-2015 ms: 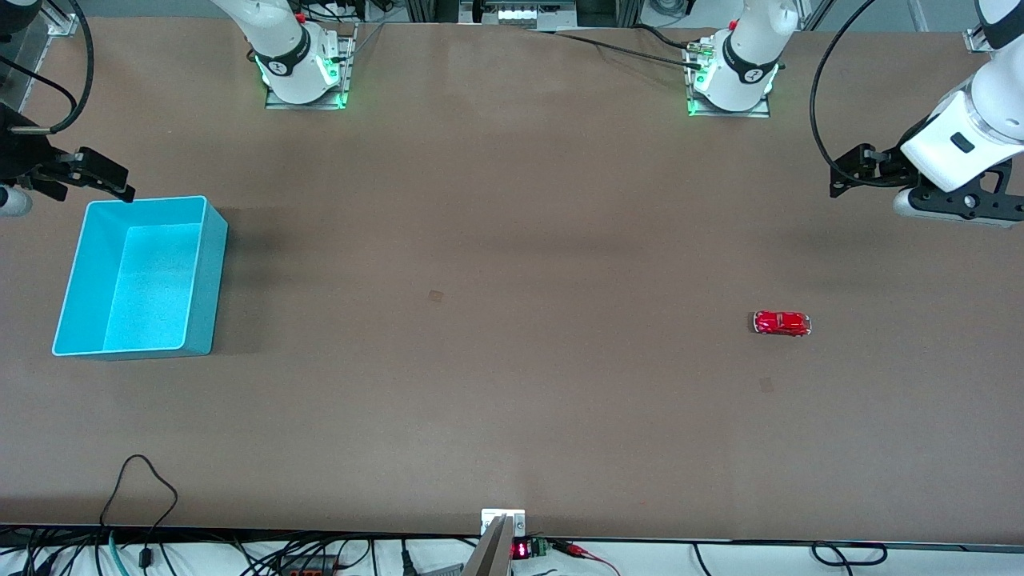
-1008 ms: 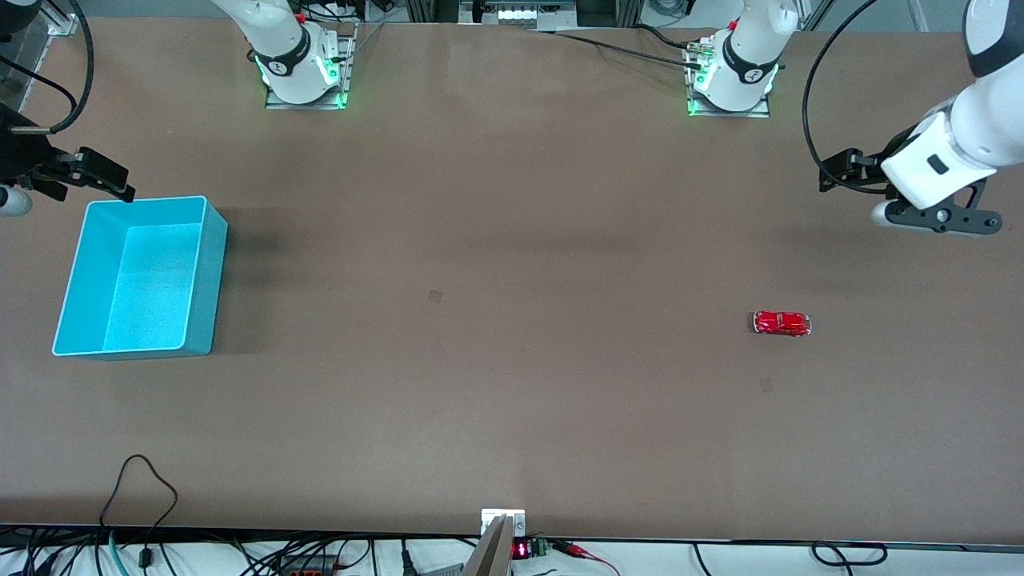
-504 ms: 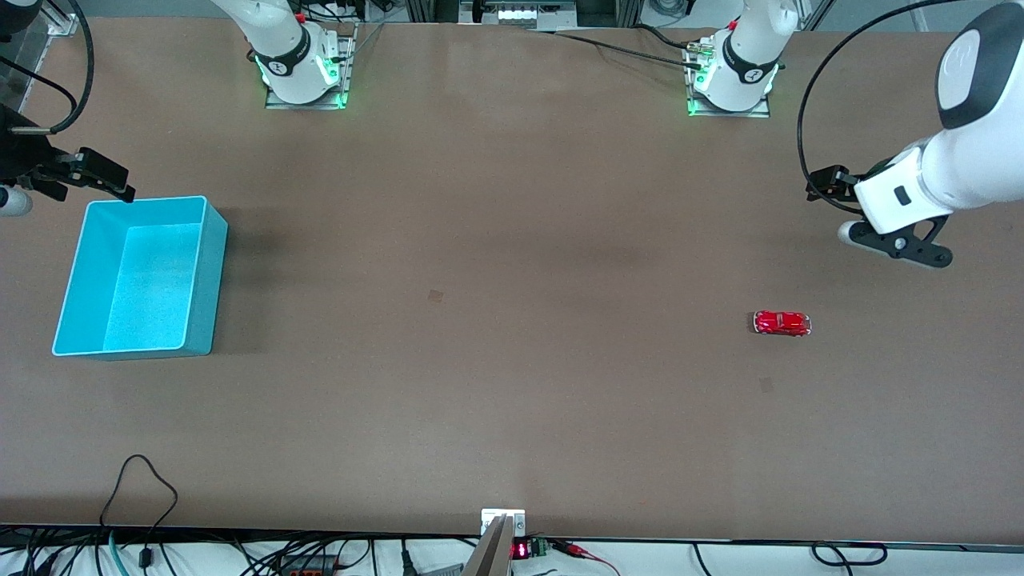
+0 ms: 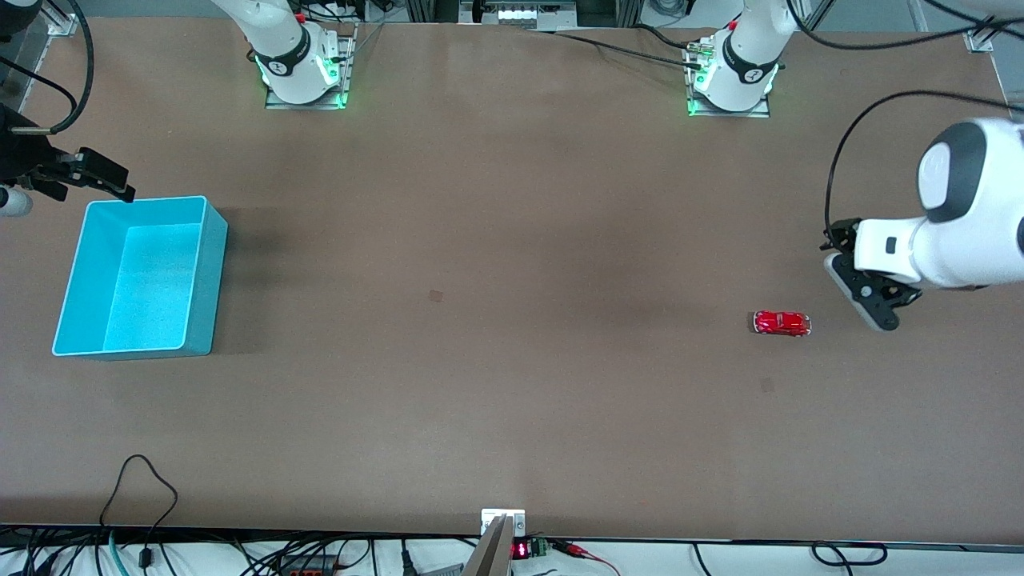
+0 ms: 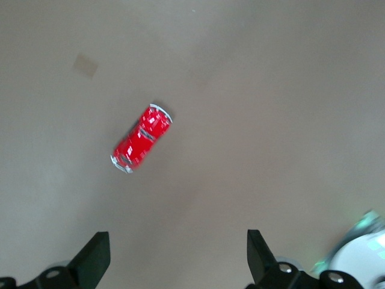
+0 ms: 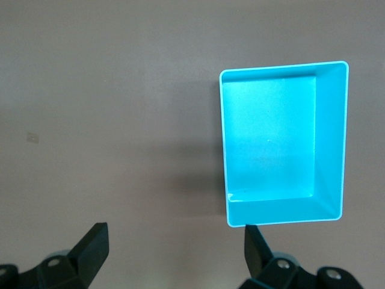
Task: Wind red beetle toy and store in blue box
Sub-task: 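Lower the left gripper over the red beetle toy car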
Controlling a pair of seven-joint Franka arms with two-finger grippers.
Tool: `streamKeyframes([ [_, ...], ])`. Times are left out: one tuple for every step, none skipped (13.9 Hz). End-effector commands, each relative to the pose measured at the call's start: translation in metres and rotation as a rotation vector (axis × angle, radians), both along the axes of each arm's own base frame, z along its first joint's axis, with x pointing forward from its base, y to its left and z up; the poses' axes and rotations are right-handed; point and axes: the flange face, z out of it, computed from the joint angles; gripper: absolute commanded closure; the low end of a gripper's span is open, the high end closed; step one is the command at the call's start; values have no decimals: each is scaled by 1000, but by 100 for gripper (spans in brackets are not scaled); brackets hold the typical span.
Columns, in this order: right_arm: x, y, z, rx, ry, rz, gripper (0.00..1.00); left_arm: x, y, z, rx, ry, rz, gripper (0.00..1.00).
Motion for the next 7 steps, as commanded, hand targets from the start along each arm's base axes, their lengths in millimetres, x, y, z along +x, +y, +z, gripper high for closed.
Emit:
streamKeyframes([
  [-1, -1, 5, 12, 2, 7, 0, 11, 7, -37, -36, -40, -232, 0],
  [-1, -1, 4, 12, 4, 7, 0, 8, 7, -55, -45, -61, -294, 0],
  [-1, -1, 4, 12, 4, 7, 0, 2, 6, -76, -55, -78, -347, 0],
  [-1, -1, 5, 12, 3, 7, 0, -5, 5, -91, -61, -97, -379, 0],
  [-1, -1, 4, 12, 4, 7, 0, -10, 5, -102, -63, -101, -394, 0],
  [-1, -1, 5, 12, 3, 7, 0, -16, 3, -116, -68, -84, -396, 0],
  [-1, -1, 4, 12, 4, 7, 0, -18, 3, -127, -70, -83, -400, 0],
])
